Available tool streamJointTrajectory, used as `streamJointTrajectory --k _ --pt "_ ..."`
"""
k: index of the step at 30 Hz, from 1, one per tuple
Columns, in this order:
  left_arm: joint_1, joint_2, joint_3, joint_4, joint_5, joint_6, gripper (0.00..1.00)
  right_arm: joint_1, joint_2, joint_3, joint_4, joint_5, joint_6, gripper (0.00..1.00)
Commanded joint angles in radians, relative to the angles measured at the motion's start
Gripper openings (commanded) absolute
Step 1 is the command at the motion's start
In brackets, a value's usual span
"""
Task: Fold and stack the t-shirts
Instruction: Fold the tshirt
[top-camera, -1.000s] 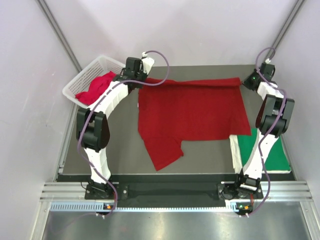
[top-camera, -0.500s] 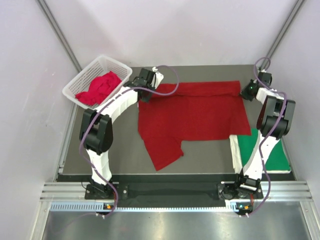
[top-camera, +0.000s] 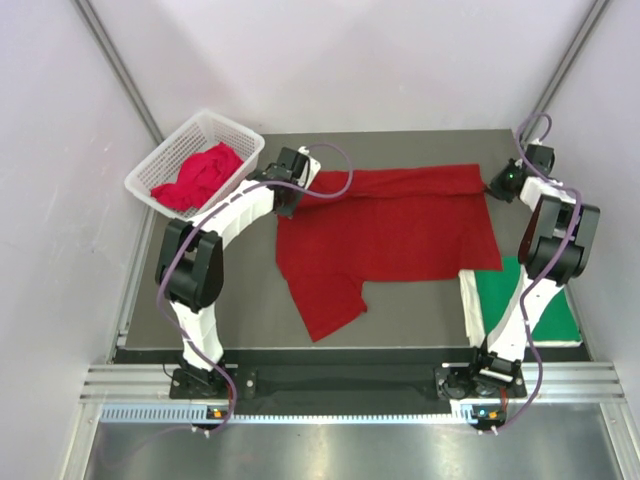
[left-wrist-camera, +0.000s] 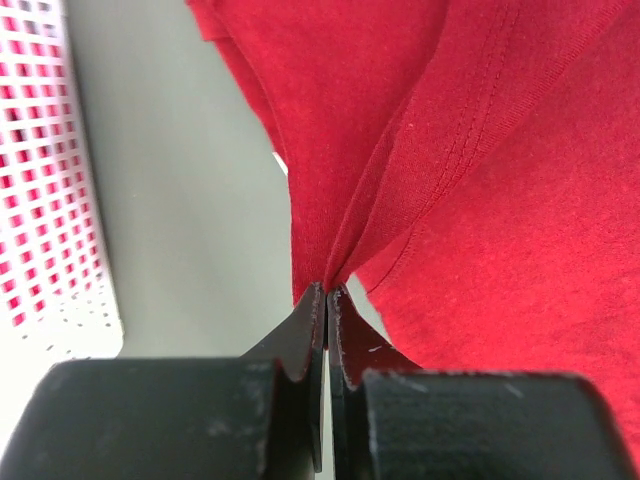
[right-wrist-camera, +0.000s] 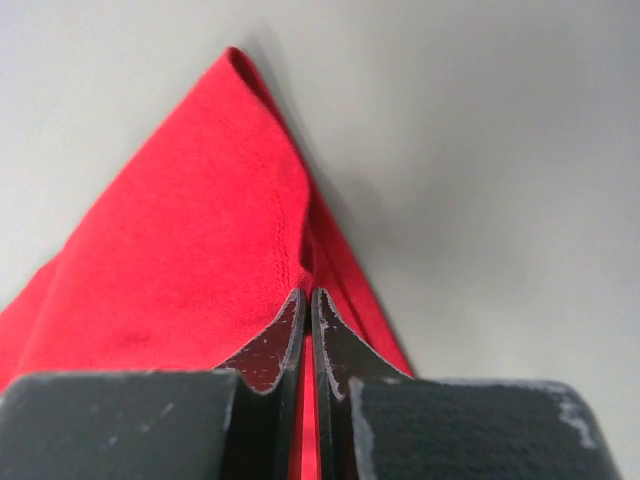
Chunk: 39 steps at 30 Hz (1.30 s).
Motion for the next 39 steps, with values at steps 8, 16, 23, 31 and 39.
streamJointTrajectory --k 8,16,23,31,39 --pt "-0.008 -0.102 -0.064 -0.012 -0.026 -0.059 0.00 -0.012 -0.088 -0.062 0.018 -0.012 -0.019 0.00" --pt "-0.015 -0.062 -0.066 -0.038 0.007 -0.085 0.00 -0.018 -0.078 -0.070 0.006 -0.009 -0.016 0.00" --pt "-0.047 -0.080 -0.020 -0.136 0.051 -0.102 0.17 -0.024 -0.072 -0.019 -0.066 -0.020 -0.024 0.18" --pt "-0.066 -0.140 -0.004 -0.165 -0.021 -0.211 0.83 0.005 -0.106 0.108 -0.305 0.078 0.036 0.25" --pt "0.061 0.094 0.258 -0.165 0.107 -0.412 0.66 0.037 -0.072 0.151 -0.374 0.165 0.165 0.25"
